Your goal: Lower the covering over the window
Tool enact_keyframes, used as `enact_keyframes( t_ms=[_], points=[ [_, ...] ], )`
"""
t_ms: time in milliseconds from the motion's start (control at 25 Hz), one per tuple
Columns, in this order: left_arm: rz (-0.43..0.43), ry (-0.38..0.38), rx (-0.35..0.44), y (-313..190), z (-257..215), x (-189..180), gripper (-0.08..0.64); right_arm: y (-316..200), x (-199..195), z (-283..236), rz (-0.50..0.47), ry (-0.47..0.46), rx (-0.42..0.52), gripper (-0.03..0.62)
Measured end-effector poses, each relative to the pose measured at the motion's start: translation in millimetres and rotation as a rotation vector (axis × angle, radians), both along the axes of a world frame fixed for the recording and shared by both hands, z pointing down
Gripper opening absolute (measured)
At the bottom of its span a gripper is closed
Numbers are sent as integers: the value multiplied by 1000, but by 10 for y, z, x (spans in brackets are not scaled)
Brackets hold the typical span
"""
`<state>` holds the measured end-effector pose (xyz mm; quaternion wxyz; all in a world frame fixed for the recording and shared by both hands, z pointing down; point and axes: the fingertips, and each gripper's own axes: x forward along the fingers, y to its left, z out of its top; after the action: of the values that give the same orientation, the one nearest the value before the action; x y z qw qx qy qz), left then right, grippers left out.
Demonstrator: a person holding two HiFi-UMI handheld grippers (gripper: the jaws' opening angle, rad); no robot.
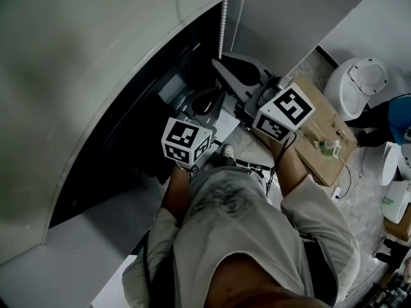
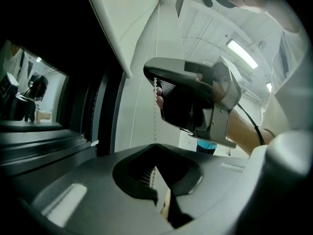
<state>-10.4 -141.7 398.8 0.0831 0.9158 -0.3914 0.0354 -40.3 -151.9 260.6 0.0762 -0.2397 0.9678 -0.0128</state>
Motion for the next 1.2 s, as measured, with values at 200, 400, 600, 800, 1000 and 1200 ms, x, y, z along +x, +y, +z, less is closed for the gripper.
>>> enact_keyframes(
  t_ms=[200,400,600,800,1000,1200],
  points=[
    [-9,-11,-50,19,262,-20,10,-6,-16,258,1,19,-49,26],
    [-15,-17,-93,28,489,-34,9,-22,-40,509,12,54,-79,26],
    [-15,-20,-121,36,682,-48,10,-9,-74,706,11,73,-114,26],
    [-16,-26,-124,51,853,-41,11,22,-86,884,8,83,-147,26],
    [-28,-53,-135,89,1017,-57,11,29,-76,1051,14,108,-174,26],
    [-27,-46,-140,187,1004,-87,23,49,-56,1069,22,105,-182,26]
  ],
)
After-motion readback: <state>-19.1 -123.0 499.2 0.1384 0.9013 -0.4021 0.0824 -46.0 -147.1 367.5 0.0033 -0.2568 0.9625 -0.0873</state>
